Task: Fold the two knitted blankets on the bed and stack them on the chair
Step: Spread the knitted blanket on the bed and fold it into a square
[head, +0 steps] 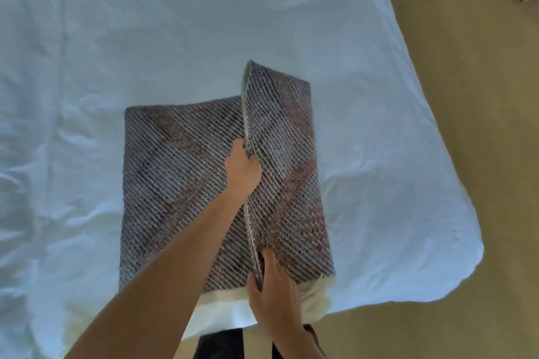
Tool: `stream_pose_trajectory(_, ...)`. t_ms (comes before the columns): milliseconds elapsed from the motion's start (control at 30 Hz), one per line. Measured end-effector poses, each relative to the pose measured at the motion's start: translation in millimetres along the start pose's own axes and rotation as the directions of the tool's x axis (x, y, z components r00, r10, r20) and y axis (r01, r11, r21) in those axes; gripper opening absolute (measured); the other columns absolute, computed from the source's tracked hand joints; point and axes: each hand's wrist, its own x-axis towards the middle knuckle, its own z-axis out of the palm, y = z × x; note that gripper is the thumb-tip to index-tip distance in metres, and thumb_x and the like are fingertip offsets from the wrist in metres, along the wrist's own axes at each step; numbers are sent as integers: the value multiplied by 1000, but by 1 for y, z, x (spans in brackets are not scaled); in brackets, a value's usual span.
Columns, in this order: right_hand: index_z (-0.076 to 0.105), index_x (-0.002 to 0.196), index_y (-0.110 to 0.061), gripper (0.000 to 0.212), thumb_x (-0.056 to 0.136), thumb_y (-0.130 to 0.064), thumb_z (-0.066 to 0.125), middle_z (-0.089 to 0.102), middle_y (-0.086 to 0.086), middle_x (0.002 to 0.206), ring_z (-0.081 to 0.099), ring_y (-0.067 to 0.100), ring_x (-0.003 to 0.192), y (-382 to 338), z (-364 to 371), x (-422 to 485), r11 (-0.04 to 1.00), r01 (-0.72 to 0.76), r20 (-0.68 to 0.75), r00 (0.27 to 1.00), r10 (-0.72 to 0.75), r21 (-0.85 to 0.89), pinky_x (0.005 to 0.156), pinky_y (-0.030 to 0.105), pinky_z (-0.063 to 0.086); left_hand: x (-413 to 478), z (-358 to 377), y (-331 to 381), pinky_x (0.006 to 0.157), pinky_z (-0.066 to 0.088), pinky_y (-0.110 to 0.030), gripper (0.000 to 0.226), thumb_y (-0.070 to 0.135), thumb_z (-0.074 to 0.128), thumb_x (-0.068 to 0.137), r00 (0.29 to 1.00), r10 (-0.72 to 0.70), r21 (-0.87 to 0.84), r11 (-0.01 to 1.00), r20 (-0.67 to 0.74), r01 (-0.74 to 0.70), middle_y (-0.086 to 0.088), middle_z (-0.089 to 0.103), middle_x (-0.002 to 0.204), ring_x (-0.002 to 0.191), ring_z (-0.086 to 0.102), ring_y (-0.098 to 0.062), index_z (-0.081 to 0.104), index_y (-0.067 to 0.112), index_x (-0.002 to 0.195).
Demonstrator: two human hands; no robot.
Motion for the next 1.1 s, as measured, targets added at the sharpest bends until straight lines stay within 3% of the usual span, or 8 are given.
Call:
stream_pose_trajectory(200,33,133,-26,42,94,-37,41,58,-9,111,59,4,87,-50,53,5,998,26,100,995,-21,-48,64,15,40,23,-69,-56,29,30,-14,37,1,44,94,997,-42,-5,999,-59,41,0,51,73,48,43,-12,44,13,129)
stream_pose_trajectory(367,29,136,-27,44,95,-37,40,57,-7,117,58,7,96,-100,106,6,999,27,184,983,-23,-21,72,15,42,41,-129,-110,30,32,-10,35,-1,44,91,988,-75,-17,997,-134,73,11,50,75,52,49,-9,51,15,121)
stream_pose_trajectory(433,29,136,-27,44,94,-36,40,57,-5,115,59,9,95,-119,127,7,1000,15,216,976,-12,-13,74,18,44,47,-154,-131,32,32,-10,33,1,43,90,982,-119,-17,993,-150,117,8,52,79,55,49,-8,52,15,118)
stream_pose_trajectory(567,30,134,-25,42,94,-32,42,57,-5,111,58,9,95,-146,162,9,999,-22,240,970,27,-23,80,22,48,61,-189,-165,73,43,-23,25,4,49,89,977,-169,15,985,-127,172,-4,61,103,78,53,-14,56,15,111)
stream_pose_trajectory(633,29,134,-25,42,94,-31,41,56,-5,113,58,10,97,-153,174,10,998,-42,237,970,50,-37,81,22,48,68,-198,-176,81,41,-23,23,3,52,88,979,-160,16,987,-128,163,-4,63,104,83,52,-15,58,14,107)
stream_pose_trajectory(933,28,136,-26,45,93,-29,41,55,-5,120,58,12,104,-169,209,10,994,-83,262,960,100,-75,91,30,47,77,-218,-213,78,40,-23,19,3,50,87,966,-172,-33,985,-193,168,-9,66,104,82,53,-15,59,10,102)
stream_pose_trajectory(1100,34,139,-23,51,91,-21,47,56,-9,110,54,4,98,-161,215,11,982,-184,380,912,156,40,91,24,46,71,-217,-216,72,40,-26,24,12,50,90,982,-180,-20,984,-50,179,-6,58,99,79,51,-16,50,8,114)
